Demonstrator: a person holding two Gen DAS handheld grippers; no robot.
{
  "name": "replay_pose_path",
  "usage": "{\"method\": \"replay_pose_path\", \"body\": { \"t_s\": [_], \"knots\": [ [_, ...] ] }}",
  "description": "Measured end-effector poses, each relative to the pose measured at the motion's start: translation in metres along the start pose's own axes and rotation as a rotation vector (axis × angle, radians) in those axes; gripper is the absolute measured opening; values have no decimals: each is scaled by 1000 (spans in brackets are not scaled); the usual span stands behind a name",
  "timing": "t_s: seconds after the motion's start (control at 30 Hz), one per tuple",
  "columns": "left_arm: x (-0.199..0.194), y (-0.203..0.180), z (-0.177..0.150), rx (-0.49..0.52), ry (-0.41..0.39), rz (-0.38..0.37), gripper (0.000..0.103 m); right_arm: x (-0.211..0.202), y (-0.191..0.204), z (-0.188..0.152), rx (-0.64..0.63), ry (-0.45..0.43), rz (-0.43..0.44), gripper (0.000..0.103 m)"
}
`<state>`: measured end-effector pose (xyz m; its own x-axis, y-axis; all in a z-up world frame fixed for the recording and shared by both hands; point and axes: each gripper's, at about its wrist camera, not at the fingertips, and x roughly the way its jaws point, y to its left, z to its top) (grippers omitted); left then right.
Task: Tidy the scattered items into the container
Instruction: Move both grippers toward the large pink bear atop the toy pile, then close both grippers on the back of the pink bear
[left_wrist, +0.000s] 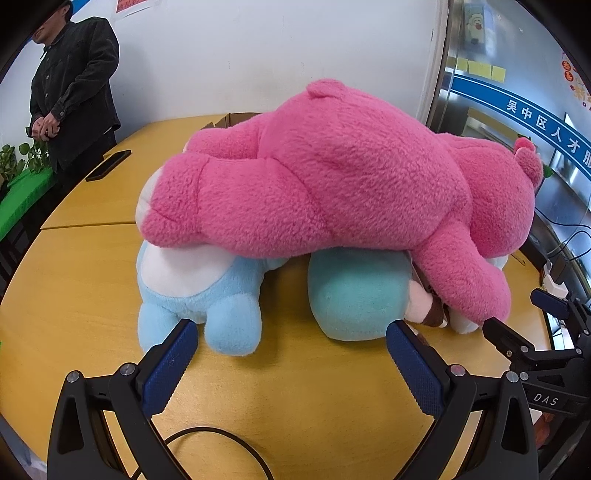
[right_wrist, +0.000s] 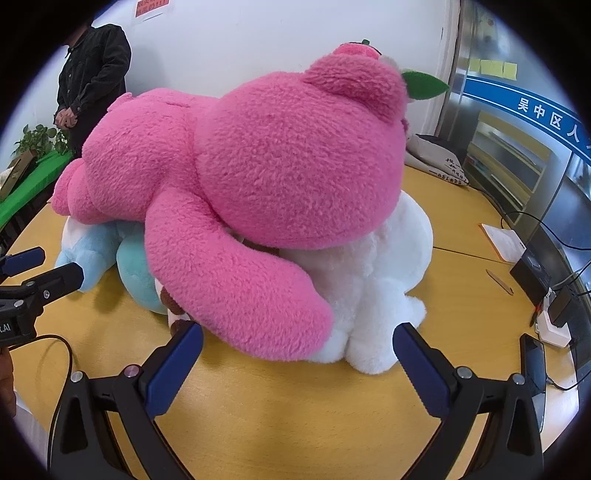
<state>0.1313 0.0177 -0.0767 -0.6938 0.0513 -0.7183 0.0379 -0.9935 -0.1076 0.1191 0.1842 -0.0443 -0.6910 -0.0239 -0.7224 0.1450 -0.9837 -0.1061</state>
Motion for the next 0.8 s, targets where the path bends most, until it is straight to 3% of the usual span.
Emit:
{"method": "replay_pose_path", "body": {
  "t_s": [0.53,0.67,0.8],
  "knots": [
    [-6,-3,5,15,-14,-14,103,0,1,-2,-9,11,-6,102],
    [-14,-4,21,16,-15,-43,103,-5,1,5,-15,12,17,102],
    [-27,-4,56,28,-12,-119,103,-25,-7,28,-20,-25,92,102]
  ]
}}
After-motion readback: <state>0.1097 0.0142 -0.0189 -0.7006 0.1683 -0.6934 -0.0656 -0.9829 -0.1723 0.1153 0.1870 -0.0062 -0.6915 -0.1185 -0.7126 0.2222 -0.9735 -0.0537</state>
